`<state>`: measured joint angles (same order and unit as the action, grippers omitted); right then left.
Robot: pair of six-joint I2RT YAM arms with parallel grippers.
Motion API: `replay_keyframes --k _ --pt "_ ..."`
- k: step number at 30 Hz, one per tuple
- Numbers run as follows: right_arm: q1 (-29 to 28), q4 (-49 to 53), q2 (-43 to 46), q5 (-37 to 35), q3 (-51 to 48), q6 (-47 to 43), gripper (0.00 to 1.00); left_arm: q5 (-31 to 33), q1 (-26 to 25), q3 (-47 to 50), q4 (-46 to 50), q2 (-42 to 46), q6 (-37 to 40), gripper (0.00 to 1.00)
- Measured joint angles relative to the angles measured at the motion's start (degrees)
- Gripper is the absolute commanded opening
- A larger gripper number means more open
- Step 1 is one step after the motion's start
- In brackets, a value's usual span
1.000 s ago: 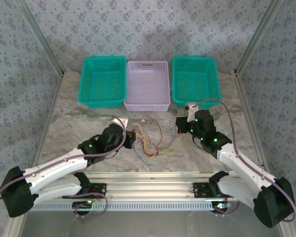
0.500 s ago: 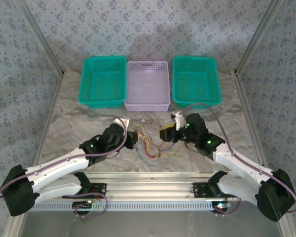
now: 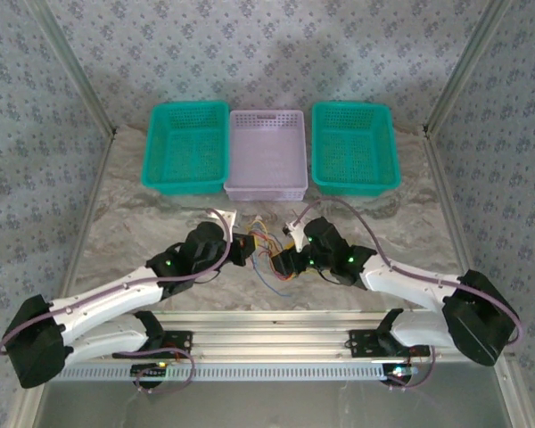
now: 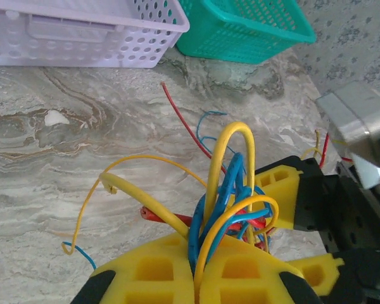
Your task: Untangle the cables
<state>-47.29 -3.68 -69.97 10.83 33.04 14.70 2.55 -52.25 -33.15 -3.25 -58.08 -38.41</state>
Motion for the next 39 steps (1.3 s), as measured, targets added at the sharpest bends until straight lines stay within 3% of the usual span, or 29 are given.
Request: replay_keyframes --k 3,6,21,29,35,39 --pt "-0.8 -0.4 -1.4 -1.9 0.1 -1.2 0.16 -0.2 0.0 0.1 0.0 1.4 0.0 0.00" --pt "-2.3 -0.6 -3.0 -3.2 1.1 -2.9 0.00 -0.4 0.0 0.7 0.3 2.6 0.3 0.00" --pt "-3.3 9.6 4.1 -13.0 4.9 -6.8 0.00 -0.2 0.0 -3.1 9.6 5.2 9.6 0.00" --pt "-3.2 15.3 9.4 -18.9 6.0 -6.3 0.00 -0.4 -0.7 -6.4 10.8 1.2 12.1 0.11" --pt "1.5 17.0 16.2 -21.2 6.0 -4.5 0.00 2.1 -1.0 -7.6 16.3 -1.0 13.1 0.22" --pt "2.4 16.4 19.8 -18.2 6.0 -4.0 0.00 3.6 -1.0 -7.6 19.9 -2.9 13.4 0.25"
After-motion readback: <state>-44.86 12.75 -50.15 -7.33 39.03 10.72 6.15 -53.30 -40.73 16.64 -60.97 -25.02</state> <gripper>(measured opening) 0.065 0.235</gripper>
